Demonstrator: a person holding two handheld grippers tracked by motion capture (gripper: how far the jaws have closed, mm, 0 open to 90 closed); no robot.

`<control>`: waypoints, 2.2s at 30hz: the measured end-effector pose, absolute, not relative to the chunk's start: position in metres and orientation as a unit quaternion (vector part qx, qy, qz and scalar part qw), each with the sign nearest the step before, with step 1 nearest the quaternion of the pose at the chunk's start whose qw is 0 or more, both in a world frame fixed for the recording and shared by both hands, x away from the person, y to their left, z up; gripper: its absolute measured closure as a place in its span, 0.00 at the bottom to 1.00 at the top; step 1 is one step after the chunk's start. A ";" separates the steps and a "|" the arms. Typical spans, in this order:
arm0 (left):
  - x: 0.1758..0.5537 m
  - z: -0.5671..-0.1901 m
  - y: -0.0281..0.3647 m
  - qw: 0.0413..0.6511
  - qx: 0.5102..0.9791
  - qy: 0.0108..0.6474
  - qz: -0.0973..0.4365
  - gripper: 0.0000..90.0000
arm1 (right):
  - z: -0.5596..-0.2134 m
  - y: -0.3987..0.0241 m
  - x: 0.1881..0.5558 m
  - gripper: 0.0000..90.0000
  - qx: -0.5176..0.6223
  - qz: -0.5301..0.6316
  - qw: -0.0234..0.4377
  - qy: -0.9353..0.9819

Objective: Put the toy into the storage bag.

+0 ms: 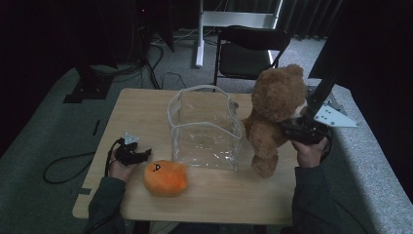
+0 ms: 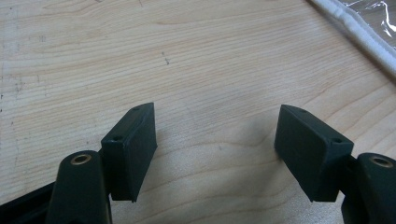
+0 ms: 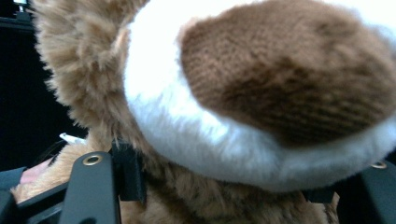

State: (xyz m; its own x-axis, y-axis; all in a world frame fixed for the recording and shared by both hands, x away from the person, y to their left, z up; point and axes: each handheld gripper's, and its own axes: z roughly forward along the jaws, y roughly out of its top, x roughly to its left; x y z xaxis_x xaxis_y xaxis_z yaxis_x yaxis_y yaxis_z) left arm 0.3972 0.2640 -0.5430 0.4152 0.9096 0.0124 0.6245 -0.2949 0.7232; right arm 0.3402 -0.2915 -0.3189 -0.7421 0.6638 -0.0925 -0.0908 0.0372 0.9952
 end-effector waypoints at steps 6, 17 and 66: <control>0.397 -0.543 0.264 0.328 0.775 0.495 0.217 0.33 | -0.316 -0.292 0.349 0.36 0.221 0.654 0.292 0.661; 0.397 -0.543 0.264 0.328 0.775 0.495 0.217 0.33 | -0.307 -0.296 0.358 0.36 0.226 0.663 0.294 0.651; 0.397 -0.543 0.264 0.327 0.775 0.495 0.218 0.33 | -0.276 -0.286 0.386 0.36 0.230 0.673 0.289 0.641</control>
State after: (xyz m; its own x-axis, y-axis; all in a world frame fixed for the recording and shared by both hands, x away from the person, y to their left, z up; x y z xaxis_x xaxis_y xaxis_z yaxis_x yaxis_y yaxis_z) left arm 0.3972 0.2638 -0.5430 0.4148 0.9098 0.0139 0.6242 -0.2956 0.7232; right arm 0.3865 -0.2864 -0.2756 -0.7276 0.6833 -0.0607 -0.0935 -0.0111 0.9956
